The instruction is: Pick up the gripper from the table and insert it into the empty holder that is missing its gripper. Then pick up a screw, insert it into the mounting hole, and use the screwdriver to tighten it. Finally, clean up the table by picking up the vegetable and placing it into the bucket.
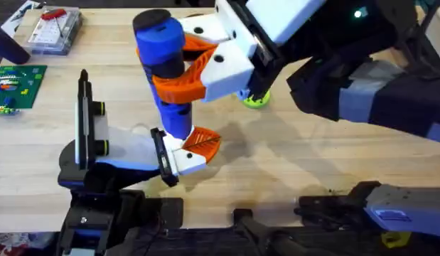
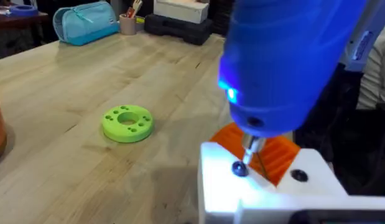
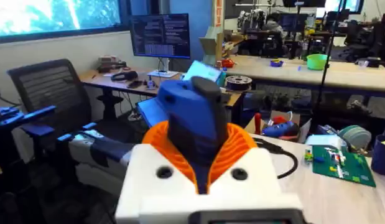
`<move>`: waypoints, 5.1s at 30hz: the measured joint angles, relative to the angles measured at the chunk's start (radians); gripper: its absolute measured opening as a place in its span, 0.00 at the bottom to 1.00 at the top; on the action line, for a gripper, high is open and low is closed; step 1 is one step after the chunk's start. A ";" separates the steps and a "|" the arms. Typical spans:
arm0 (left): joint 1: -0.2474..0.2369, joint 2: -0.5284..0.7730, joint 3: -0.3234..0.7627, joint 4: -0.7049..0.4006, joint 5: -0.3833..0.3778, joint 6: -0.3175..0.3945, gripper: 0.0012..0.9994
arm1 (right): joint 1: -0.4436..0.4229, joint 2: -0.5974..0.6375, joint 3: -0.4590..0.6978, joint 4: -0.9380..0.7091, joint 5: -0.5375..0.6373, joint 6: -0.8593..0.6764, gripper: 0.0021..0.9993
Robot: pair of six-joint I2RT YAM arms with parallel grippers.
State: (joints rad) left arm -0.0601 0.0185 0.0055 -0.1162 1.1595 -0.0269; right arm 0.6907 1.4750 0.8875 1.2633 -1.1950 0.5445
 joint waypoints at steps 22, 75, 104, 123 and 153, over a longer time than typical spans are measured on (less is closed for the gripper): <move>0.000 0.000 0.000 0.000 0.000 0.000 0.01 | 0.000 0.000 0.000 -0.045 -0.015 -0.037 0.04; 0.000 0.000 0.000 0.000 0.005 0.001 0.01 | 0.000 0.000 0.000 -0.096 -0.015 -0.059 0.04; 0.000 0.000 0.005 -0.007 0.003 0.000 0.01 | -0.158 -0.022 0.776 -0.742 -0.202 -0.148 0.04; 0.000 0.000 0.005 -0.007 0.003 0.000 0.01 | -0.330 0.060 0.767 -1.858 0.237 -0.868 0.04; 0.000 0.000 0.005 0.001 -0.048 0.000 0.01 | -0.450 0.275 0.768 -2.364 1.206 -1.356 0.04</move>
State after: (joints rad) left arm -0.0601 0.0187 0.0109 -0.1154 1.1116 -0.0269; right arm 0.2405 1.7502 1.6558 -1.1007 0.0112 -0.8116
